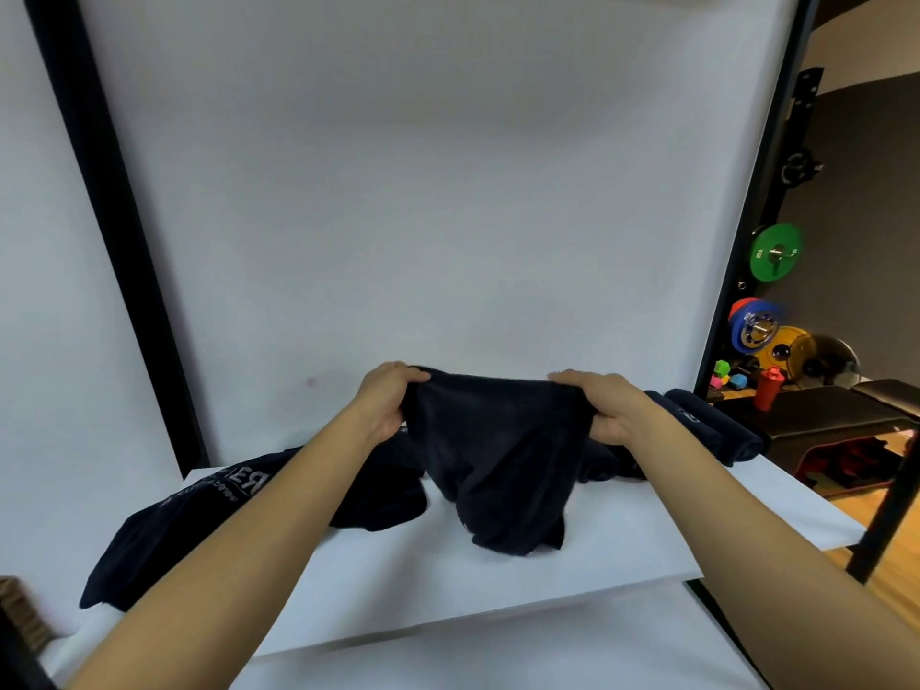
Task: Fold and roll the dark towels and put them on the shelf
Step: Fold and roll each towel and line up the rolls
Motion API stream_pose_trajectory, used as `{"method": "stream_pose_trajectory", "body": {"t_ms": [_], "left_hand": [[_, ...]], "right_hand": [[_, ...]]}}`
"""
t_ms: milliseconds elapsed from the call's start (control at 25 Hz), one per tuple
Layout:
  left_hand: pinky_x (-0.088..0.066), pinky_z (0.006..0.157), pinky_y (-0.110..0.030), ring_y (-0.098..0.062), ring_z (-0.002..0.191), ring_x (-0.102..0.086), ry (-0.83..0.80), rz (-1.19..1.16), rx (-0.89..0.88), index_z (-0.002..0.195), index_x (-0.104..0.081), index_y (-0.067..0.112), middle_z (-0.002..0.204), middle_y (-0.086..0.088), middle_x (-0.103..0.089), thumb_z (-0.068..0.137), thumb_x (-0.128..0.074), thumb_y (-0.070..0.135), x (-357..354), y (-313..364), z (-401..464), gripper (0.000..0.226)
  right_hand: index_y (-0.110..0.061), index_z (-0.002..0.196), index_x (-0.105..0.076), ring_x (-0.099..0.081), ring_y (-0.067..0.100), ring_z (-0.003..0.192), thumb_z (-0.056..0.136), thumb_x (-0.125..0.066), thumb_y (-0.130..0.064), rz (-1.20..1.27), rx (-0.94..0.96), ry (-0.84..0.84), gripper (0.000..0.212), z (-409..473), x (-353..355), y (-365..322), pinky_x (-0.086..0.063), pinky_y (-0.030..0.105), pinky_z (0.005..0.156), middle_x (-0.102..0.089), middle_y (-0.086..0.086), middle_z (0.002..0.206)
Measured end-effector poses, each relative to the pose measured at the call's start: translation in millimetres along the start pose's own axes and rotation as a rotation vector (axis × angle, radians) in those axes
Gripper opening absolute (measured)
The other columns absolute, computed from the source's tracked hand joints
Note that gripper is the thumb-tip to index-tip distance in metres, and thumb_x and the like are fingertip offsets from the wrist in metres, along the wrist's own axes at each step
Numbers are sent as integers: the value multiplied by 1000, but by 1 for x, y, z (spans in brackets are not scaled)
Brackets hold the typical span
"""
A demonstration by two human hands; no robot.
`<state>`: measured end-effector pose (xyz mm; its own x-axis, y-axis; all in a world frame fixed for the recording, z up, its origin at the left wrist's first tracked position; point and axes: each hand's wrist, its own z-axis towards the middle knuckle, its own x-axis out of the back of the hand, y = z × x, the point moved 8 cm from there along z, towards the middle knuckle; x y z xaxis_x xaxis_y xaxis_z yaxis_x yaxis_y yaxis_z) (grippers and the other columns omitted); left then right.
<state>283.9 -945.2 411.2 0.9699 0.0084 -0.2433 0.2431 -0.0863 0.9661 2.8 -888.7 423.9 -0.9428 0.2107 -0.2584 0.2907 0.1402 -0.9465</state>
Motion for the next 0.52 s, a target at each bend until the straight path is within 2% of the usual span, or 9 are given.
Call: {"method": "stream_pose_trajectory", "body": {"t_ms": [40,80,160,240,320,400,440,520], "left_hand": [[-54,71,-36,-26,85,-64,-5,-22,21,82,-63,10,93,-11,-67,84,-67,8,4,-10,2,5],[-55,76,-38,-28,91,-66,-21,-62,65,92,-68,7,97,-12,-71,85,-67,13,6,-21,3,9],[-55,79,-38,-29,93,-66,-69,-66,228,100,-69,5,98,-13,-72,88,-64,19,11,-51,-3,20],[-54,77,-38,-29,91,-67,-85,96,361,105,-68,3,105,-15,-70,89,-64,17,20,-80,-11,21],[-56,74,-37,-27,90,-68,-34,115,345,108,-69,1,111,-17,-70,90,-65,12,30,-85,-8,22],[-56,74,-37,-28,90,-68,40,-22,220,111,-68,-2,108,-18,-71,92,-65,13,35,-65,3,24],[-57,75,-37,-28,91,-68,56,-87,183,110,-67,-1,106,-18,-71,93,-64,15,35,-55,8,24],[-56,76,-37,-28,90,-67,6,-46,262,109,-67,1,100,-15,-72,96,-61,21,33,-49,5,25]], "right_hand": [[4,111,-66,-69,32,96,78,-80,-13,84,11,-33,40,4,3,1,-55,46,92,-70,20,107],[3,114,-66,-69,32,101,79,-79,-16,124,-6,-90,42,5,3,5,-54,45,94,-70,19,110],[2,117,-64,-68,32,104,82,-76,-14,-32,-154,-207,40,-3,-6,32,-55,44,90,-70,19,112],[2,116,-62,-71,33,94,84,-73,-5,-206,-246,-187,35,-7,-3,55,-59,42,79,-71,21,102],[-7,126,-54,-68,35,97,83,-71,2,-143,-135,-68,47,3,8,45,-57,47,84,-68,20,103],[-17,129,-49,-65,33,104,84,-70,3,67,9,1,53,18,21,20,-55,46,88,-65,18,113],[-13,125,-53,-66,31,102,85,-70,0,87,-13,-30,45,20,19,17,-56,44,86,-66,18,115],[-1,116,-62,-69,29,91,86,-72,-10,-139,-209,-126,33,12,9,34,-58,41,75,-70,18,107]]}}
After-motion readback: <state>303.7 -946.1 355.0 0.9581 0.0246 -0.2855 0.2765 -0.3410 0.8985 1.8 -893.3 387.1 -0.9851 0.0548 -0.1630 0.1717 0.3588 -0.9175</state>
